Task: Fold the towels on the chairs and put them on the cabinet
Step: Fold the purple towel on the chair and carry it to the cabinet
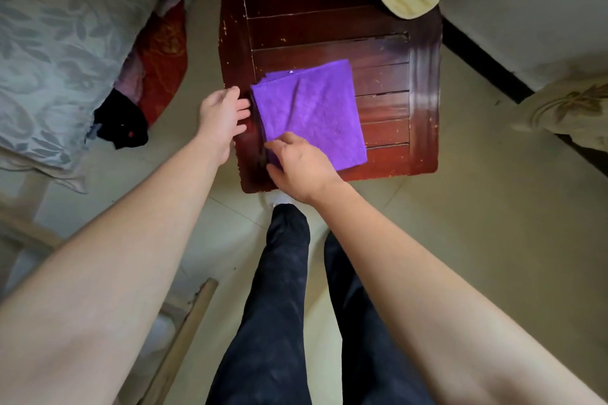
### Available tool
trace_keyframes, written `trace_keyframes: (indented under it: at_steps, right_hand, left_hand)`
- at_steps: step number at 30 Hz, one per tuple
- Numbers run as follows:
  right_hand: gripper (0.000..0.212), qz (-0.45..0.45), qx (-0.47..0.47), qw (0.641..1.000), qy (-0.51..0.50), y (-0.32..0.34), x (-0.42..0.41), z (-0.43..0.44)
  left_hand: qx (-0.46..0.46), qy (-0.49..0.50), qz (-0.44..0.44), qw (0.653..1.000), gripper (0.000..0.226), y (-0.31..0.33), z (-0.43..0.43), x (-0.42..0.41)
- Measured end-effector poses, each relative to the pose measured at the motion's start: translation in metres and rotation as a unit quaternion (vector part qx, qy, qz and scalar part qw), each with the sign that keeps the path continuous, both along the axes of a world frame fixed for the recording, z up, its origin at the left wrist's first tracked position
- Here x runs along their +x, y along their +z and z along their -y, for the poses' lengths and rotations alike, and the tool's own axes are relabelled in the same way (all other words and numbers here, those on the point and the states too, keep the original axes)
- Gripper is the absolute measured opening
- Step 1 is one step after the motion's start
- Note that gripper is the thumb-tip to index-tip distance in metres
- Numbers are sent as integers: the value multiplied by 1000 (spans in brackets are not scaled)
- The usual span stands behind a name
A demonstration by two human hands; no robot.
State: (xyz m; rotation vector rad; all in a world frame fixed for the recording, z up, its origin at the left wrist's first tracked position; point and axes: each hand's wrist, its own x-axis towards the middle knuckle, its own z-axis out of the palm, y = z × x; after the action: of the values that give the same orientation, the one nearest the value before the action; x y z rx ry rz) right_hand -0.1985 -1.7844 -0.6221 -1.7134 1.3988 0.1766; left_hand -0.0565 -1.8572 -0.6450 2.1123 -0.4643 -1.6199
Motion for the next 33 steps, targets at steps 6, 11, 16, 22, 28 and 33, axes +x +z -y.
trace_keyframes:
  at_steps: [6,11,16,22,28,33]
  right_hand:
    - [25,-36,-265,961,-72,-7,-66,-15]
    - [49,-158,-223,961,43,-25,-107,-7]
    - [64,-230,-109,964,70,-36,-112,-10]
    - [76,-172,-176,968,41,-30,-113,-9]
    - [147,-200,-150,944,215,-33,-128,56]
    - [170,-273,-89,922,259,-42,-134,73]
  left_hand:
    - [-242,-339,366,832,22,1,-20,-7]
    - [-302,-584,359,663,44,-12,-29,-16]
    - [-210,-639,342,656,60,-21,-13,-14]
    - [-195,-676,312,639,121,-7,-30,-15]
    - [-164,-711,323,602,158,-16,-23,-10]
    - [-145,-701,316,622,166,-28,-17,-14]
